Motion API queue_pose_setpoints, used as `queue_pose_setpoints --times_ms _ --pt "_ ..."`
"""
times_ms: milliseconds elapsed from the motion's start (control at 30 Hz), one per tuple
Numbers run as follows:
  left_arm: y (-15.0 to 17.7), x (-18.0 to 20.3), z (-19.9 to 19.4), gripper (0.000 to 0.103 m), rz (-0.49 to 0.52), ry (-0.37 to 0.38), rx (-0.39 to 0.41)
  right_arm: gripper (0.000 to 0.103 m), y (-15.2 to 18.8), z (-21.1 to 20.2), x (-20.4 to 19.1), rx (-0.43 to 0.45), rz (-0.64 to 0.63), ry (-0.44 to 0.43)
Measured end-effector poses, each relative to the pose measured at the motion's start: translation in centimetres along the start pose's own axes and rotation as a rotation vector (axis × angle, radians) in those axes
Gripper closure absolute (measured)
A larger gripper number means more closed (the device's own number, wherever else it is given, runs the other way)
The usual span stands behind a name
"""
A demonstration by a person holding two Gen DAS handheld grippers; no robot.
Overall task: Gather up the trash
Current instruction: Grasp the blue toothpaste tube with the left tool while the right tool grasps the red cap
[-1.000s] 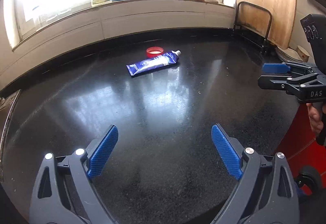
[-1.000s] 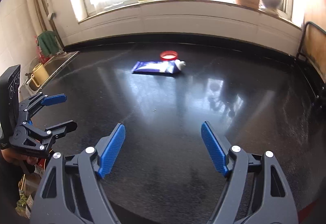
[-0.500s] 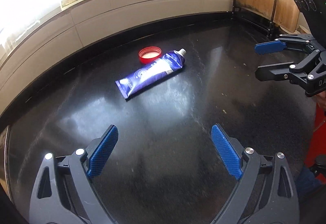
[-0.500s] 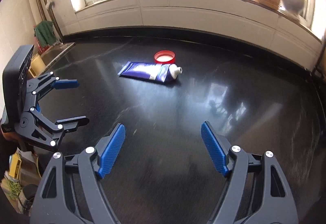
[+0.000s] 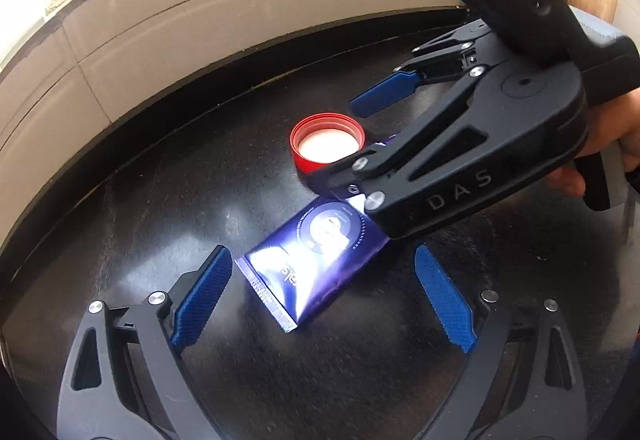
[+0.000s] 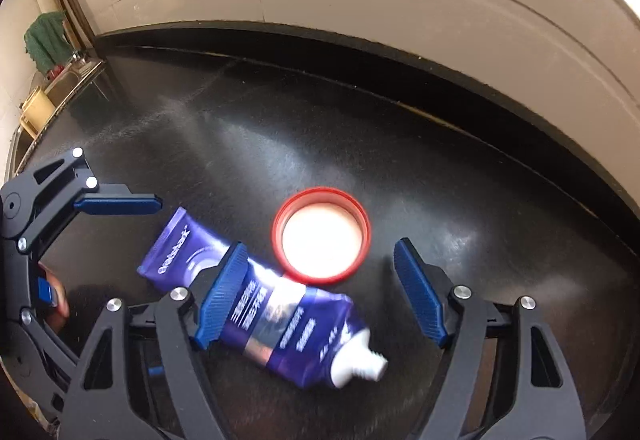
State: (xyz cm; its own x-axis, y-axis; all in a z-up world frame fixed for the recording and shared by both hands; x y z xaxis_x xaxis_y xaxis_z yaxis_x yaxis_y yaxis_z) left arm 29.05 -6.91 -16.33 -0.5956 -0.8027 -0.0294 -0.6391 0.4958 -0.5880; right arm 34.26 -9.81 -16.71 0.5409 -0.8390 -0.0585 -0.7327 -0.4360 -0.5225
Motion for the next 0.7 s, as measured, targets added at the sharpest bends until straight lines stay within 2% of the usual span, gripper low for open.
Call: queue_pose_setpoints --times_ms 100,133,233,367,500,600,700 --pt "-0.3 -0.3 1.0 0.013 0.023 0.006 -0.01 0.044 -0.6 0.6 0.4 -0.001 -0.012 0.004" --pt "-0.5 -0.5 1.3 0.013 0.023 0.011 -0.006 0.053 -0.7 0.6 0.5 0.002 -0.018 0.011" --pt "-1.0 -0.7 1.9 0.013 0.026 0.03 -0.003 0.054 -0.7 0.7 0.8 0.0 -0.033 0.01" --pt "-1.4 0.0 2.1 0.013 0.091 0.038 0.009 0.054 0.2 -0.2 2.0 0.011 0.004 -0.006" --pt "-2.6 1.1 2.6 0.013 0.241 0.029 0.009 0.054 0.3 -2.8 4.2 0.04 0.061 -0.02" --pt "-3.0 1.8 3.2 0.013 0.34 0.094 -0.014 0.054 1.0 -4.7 5.3 0.055 0.078 -0.023" --pt "-3.6 1.6 4.3 0.012 0.353 0.193 -0.07 0.054 2.1 -6.6 6.6 0.071 0.098 -0.024"
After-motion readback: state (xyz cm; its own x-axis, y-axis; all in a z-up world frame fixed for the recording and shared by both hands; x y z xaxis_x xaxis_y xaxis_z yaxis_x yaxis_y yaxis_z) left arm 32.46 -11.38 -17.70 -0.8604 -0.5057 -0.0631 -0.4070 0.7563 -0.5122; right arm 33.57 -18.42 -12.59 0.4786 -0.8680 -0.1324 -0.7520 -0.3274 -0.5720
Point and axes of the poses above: each gripper's, at about its wrist camera, not at the fingertips, and z roughly the way its jaws point, x to its right, y to its underside, the point moved 10 cm from there along z, roughly the way its jaws point
